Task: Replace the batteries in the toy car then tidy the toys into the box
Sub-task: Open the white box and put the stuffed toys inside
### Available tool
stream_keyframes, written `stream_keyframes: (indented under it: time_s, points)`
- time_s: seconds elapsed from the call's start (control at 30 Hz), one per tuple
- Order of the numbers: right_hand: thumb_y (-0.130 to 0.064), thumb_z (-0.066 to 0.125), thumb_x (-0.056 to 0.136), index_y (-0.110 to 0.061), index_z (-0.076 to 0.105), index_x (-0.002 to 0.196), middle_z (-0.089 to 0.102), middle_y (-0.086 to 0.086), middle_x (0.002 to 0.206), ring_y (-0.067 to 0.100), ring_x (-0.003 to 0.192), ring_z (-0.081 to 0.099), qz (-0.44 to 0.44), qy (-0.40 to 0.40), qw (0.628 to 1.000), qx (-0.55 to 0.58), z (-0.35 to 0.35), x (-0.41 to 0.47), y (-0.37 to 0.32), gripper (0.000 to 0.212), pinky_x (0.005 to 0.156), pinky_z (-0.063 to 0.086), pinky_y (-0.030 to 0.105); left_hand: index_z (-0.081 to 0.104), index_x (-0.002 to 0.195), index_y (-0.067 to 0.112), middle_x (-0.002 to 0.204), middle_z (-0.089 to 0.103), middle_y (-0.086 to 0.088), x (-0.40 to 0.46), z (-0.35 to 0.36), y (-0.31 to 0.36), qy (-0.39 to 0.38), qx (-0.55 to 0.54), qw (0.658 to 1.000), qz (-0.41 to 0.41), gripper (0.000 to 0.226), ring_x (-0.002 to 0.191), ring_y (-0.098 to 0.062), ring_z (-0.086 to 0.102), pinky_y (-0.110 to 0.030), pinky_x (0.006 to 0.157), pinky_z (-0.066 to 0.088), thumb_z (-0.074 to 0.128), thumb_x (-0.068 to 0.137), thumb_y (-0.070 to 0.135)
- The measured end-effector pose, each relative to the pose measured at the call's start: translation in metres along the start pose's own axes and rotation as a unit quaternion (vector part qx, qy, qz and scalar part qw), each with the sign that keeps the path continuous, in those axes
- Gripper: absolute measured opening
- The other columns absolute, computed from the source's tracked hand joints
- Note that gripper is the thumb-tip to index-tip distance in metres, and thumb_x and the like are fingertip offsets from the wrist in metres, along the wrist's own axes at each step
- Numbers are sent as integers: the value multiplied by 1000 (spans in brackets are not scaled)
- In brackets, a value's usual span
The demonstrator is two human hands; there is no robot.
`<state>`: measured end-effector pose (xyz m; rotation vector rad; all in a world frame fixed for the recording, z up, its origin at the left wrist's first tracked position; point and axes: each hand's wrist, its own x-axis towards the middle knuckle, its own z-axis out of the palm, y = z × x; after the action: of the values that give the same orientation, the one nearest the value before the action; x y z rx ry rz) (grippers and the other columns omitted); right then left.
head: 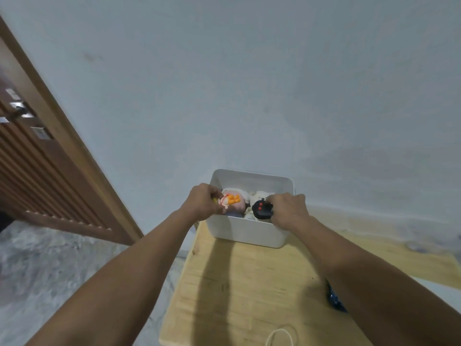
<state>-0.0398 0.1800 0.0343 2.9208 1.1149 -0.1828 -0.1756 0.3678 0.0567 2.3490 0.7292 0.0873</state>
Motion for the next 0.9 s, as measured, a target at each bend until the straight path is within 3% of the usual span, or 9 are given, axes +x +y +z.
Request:
stream_keyframes:
  time_s: [0.2, 0.37, 0.6, 0.73, 0.83, 0.9]
  points:
    - [-16, 54, 81, -32, 65, 109, 68, -7, 100, 20, 103, 58, -35, -52, 998, -18, 1, 10, 3, 34, 102, 25, 48, 73, 104, 13, 98, 65, -1, 13, 7, 4, -5, 12, 1000, -3, 42, 85, -16, 56, -22, 69, 39, 87, 66, 21]
    - [-22, 59, 84, -35, 61, 113, 68, -6, 102, 21, 105, 56, -46, -66, 997, -11, 8, 14, 8, 32, 89, 27, 41, 71, 108, 13, 106, 65, -2, 22, 14, 7, -23, 23, 999, -5, 43, 90, -16, 55, -23, 72, 41, 85, 68, 22]
    - [-26, 64, 78, -32, 62, 107, 62, -6, 94, 22, 105, 54, -53, -80, 995, -16, 3, 20, 12, 29, 90, 26, 40, 70, 105, 11, 103, 60, -4, 43, 24, 13, -67, 2, 997, -27, 40, 87, -20, 56, -23, 57, 47, 85, 68, 9]
    - [-30, 70, 72, -35, 63, 112, 64, -10, 105, 18, 108, 52, -50, -85, 995, 19, 0, 28, 16, 40, 89, 25, 37, 72, 108, 11, 100, 63, -4, 62, 29, 14, -73, 10, 997, -1, 38, 90, -16, 55, -22, 70, 41, 84, 72, 15]
    - [-22, 63, 73, -35, 66, 107, 66, -11, 103, 16, 109, 51, -21, -50, 995, 84, -1, 35, 22, 36, 90, 26, 35, 70, 110, 5, 88, 67, -7, 77, 33, 14, -76, -2, 997, 12, 31, 80, -17, 59, -13, 59, 43, 77, 81, 13]
    - [-19, 60, 74, -34, 65, 104, 67, -10, 102, 17, 109, 52, 5, -29, 993, 111, 2, 39, 26, 34, 90, 27, 35, 71, 112, 4, 95, 70, -13, 86, 37, 15, -79, -3, 997, 20, 29, 78, -20, 61, -18, 68, 50, 74, 84, 12]
